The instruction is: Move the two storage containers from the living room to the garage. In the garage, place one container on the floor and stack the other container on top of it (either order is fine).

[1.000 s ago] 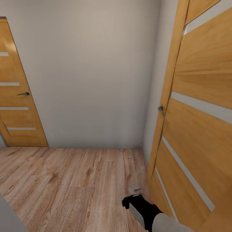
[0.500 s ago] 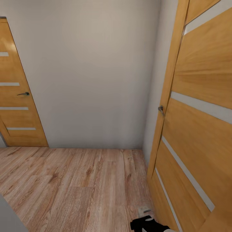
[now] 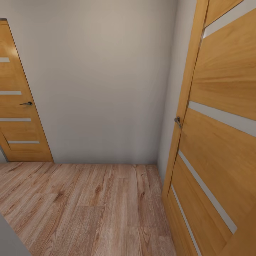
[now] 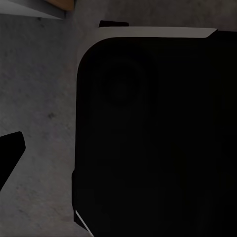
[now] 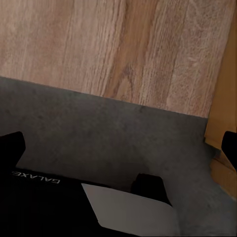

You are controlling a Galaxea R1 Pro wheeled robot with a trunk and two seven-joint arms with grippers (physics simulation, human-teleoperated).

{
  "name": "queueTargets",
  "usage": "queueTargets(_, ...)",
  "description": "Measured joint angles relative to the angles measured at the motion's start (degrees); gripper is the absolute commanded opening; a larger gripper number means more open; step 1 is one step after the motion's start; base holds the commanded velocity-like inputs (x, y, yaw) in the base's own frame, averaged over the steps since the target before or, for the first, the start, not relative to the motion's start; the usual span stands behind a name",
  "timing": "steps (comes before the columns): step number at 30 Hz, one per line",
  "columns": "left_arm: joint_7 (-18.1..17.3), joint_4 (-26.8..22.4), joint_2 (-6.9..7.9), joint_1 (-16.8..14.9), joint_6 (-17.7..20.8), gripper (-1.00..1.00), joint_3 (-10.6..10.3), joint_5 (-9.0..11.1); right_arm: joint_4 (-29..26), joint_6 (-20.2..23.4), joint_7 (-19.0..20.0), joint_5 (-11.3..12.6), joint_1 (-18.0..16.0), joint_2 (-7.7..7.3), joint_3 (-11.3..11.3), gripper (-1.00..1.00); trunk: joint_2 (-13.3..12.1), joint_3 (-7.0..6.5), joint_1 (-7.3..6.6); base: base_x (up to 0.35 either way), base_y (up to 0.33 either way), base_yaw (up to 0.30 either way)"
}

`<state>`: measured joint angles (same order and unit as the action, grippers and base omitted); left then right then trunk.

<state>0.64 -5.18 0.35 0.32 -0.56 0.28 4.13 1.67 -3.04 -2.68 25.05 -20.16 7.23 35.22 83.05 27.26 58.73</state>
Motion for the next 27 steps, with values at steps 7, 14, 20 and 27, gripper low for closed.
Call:
queueTargets(7,0.00,0.00,0.00,0.00,0.00,1.00,0.00,0.00,0.00,-1.30,0.01,-0.17,3.65,-0.09,-0.01,1.00,0.00,0.00,0.00,0.000,0.000,0.000)
queueTargets(14,0.00,0.00,0.00,0.00,0.00,1.00,0.08,0.02,0.00,-1.49,0.01,0.03,6.14,-0.84,-0.02,1.00,0.00,0.00,0.00,0.000,0.000,0.000)
queueTargets(20,0.00,0.08,0.00,0.00,0.00,1.00,0.11,0.07,0.00,-1.22,-0.03,0.17,6.79,-1.53,-0.01,1.00,0.00,0.00,0.00,0.000,0.000,0.000)
queueTargets(27,0.00,0.09,0.06,0.00,0.00,1.00,0.01,0.04,0.00,-0.56,-0.20,0.28,6.86,-1.79,-0.01,1.00,0.00,0.00,0.00,0.000,0.000,0.000)
